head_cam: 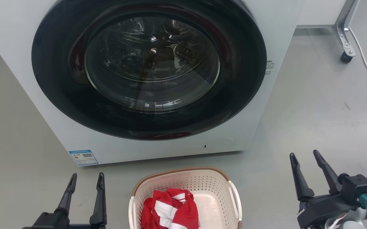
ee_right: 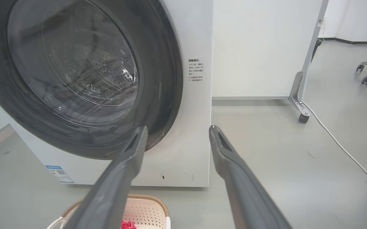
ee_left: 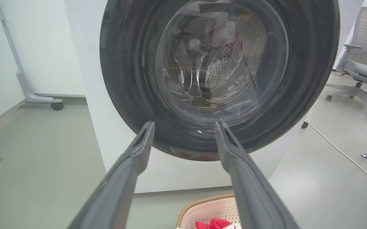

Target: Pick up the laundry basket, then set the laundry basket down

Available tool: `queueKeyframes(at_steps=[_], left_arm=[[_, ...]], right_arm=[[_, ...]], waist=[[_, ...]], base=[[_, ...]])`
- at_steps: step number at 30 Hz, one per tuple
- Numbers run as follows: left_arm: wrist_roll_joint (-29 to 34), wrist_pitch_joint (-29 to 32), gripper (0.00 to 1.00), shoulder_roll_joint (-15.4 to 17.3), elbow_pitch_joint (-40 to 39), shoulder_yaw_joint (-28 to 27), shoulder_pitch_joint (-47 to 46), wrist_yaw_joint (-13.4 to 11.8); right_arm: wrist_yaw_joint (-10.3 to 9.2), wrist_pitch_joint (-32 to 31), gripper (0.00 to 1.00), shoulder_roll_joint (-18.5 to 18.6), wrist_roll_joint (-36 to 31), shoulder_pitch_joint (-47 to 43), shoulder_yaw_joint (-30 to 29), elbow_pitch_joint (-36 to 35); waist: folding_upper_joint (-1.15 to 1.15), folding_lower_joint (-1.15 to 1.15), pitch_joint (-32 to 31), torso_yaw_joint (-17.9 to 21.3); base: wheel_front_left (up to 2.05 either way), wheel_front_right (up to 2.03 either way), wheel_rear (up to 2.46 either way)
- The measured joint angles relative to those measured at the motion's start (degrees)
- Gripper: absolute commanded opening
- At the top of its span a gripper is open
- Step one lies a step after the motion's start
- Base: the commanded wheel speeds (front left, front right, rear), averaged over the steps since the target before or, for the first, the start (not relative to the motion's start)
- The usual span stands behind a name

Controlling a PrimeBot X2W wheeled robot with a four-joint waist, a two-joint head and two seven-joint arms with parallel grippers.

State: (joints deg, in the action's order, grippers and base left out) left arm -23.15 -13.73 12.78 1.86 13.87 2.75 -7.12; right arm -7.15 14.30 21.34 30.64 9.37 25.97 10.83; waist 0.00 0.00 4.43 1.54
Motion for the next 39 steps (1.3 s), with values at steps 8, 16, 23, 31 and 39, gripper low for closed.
queueKeyframes(at_steps=[8,16,23,31,39], left_arm=[[1.69,1.25,1.00,-2.08,-0.41,-2.64,1.38,-0.01],[2.80,2.64,1.00,-3.43,-1.02,-4.12,2.15,-0.01],[3.68,3.85,1.00,-3.92,-1.86,-4.63,2.21,-0.01],[5.54,5.13,0.00,-4.24,-2.42,-5.04,2.24,0.00],[4.34,5.61,0.00,-4.85,-0.13,-5.27,2.68,0.58]], right_arm=[[0.00,0.00,1.00,-0.65,-2.47,-2.07,-3.24,-0.86],[0.00,0.00,1.00,-1.68,-4.35,-3.02,-4.45,-1.76],[0.00,-0.01,1.00,-2.13,-5.52,-3.18,-5.15,-2.77],[0.01,-0.12,0.00,-2.87,-5.95,-3.43,-5.54,-3.36],[0.59,-0.71,0.00,-4.60,-4.27,-5.03,-6.34,-1.41]], waist=[[-0.01,-0.01,-0.24,0.00],[0.00,-0.01,-0.40,-0.04],[-0.01,-0.01,-0.51,-0.08],[0.00,-0.01,-0.64,0.05],[0.00,-0.01,-0.73,0.02]], base=[[0.00,0.00,0.00],[0.00,0.00,0.00],[0.00,0.00,0.00],[0.00,0.00,0.00],[0.00,0.00,0.00]])
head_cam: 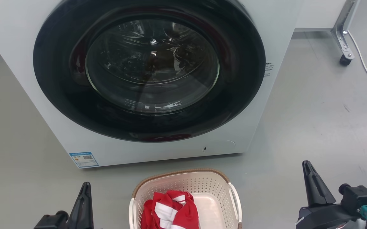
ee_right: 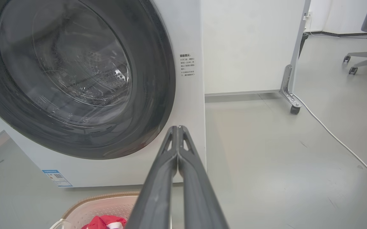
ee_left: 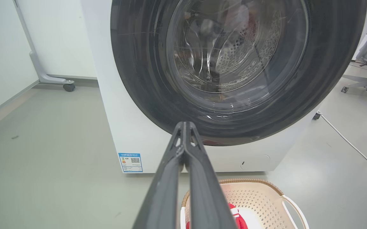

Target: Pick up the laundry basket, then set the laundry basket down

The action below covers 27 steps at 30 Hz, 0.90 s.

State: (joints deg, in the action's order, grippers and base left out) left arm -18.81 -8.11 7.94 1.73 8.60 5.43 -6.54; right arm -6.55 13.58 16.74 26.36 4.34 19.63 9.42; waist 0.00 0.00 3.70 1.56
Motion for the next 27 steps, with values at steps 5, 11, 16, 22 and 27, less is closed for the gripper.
queueKeyframes(at_steps=[5,11,16,22,27], left_arm=[[-3.60,0.63,0.00,-0.30,0.83,-0.77,-0.09,0.57],[-9.51,1.92,0.00,-0.71,1.64,-1.70,-0.29,1.55],[-13.50,2.83,0.00,-0.90,2.40,-2.49,-0.63,2.10],[-17.80,3.89,0.00,-1.23,3.41,-3.37,-1.38,3.04],[-21.60,4.60,0.00,-1.51,4.16,-4.17,-1.79,3.59]], right_arm=[[0.54,-1.40,0.00,-0.63,3.48,0.01,-1.45,0.29],[1.46,-2.70,0.00,-1.54,7.79,0.02,-3.20,0.69],[2.20,-4.01,0.00,-2.40,11.35,0.04,-4.66,1.12],[3.05,-5.35,0.00,-3.24,15.58,0.05,-6.47,1.68],[3.66,-6.48,0.00,-4.03,19.08,0.09,-7.94,2.08]], waist=[[0.00,0.00,-0.26,-0.11],[0.00,0.00,-0.49,-0.21],[0.00,0.00,-0.68,-0.30],[0.00,0.00,-0.90,-0.40],[0.00,0.00,-1.09,-0.48]], base=[[0.00,0.00,0.00],[0.00,0.00,0.00],[0.00,0.00,0.00],[0.00,0.00,0.00],[0.00,0.00,0.00]])
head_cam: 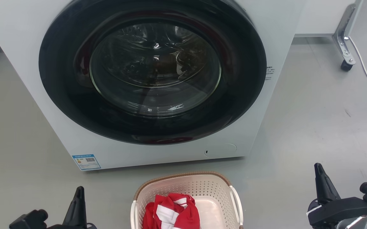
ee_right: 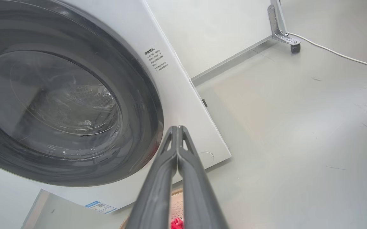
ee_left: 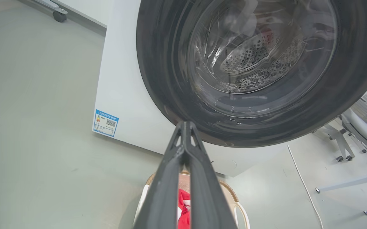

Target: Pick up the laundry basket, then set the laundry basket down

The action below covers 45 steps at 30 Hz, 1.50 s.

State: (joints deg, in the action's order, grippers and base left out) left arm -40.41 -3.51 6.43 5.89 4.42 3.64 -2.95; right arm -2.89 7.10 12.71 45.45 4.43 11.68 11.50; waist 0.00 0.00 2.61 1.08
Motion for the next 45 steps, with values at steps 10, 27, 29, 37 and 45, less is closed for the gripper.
queueKeyframes(at_steps=[10,27,29,37,45], left_arm=[[-7.61,1.51,0.00,-0.63,1.62,-1.47,-1.19,1.52],[-20.23,3.99,0.00,-1.47,4.34,-3.78,-3.00,3.60],[-21.27,4.43,0.00,-1.58,4.57,-4.03,-3.42,4.03],[-27.74,5.52,0.00,-2.12,5.97,-5.22,-4.24,5.27],[-33.73,6.69,0.00,-2.54,7.14,-6.31,-4.83,6.50]], right_arm=[[1.44,-2.09,0.00,-1.51,6.97,0.02,-2.94,0.79],[3.76,-5.45,0.00,-3.96,17.93,0.07,-7.58,2.18],[4.00,-5.78,0.00,-4.30,19.53,0.09,-8.13,2.34],[5.26,-7.39,0.00,-5.47,24.83,0.32,-10.46,3.07],[6.47,-9.10,0.00,-6.57,30.49,0.35,-12.73,3.71]], waist=[[0.00,0.00,-0.38,-0.16],[0.00,0.00,-0.99,-0.42],[0.00,0.00,-1.06,-0.45],[0.00,0.00,-1.36,-0.59],[0.00,0.00,-1.66,-0.71]], base=[[0.00,0.00,0.00],[0.00,0.00,0.00],[0.00,0.00,0.00],[0.00,0.00,0.00],[0.00,0.00,0.00]])
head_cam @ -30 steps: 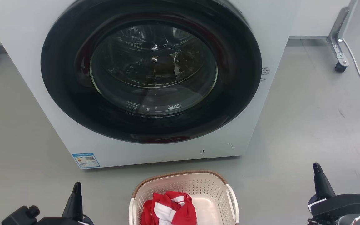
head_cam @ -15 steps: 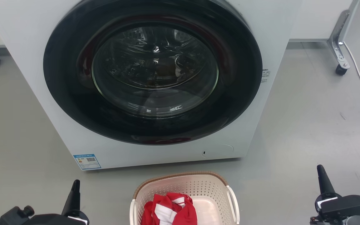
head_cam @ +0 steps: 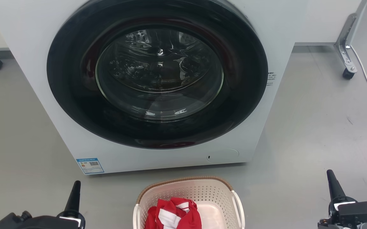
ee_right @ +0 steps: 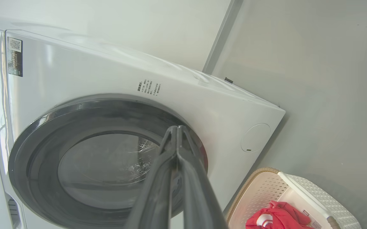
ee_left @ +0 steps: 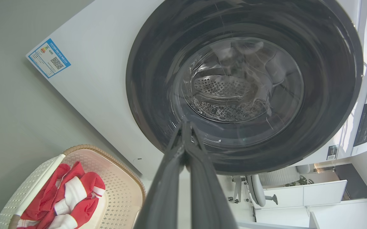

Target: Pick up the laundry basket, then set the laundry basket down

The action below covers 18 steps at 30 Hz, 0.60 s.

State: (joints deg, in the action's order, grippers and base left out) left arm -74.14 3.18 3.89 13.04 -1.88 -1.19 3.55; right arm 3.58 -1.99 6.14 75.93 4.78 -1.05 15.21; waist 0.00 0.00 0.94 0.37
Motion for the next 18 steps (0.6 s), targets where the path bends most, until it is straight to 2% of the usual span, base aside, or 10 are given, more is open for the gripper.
queueKeyframes(at_steps=[18], left_arm=[[-14.29,2.74,0.00,-1.10,3.14,-2.85,-2.52,2.79]], right_arm=[[2.57,-3.72,0.00,-2.98,12.78,0.41,-5.46,1.58]], waist=[[0.00,0.00,-0.71,-0.31]], base=[[0.00,0.00,0.00]])
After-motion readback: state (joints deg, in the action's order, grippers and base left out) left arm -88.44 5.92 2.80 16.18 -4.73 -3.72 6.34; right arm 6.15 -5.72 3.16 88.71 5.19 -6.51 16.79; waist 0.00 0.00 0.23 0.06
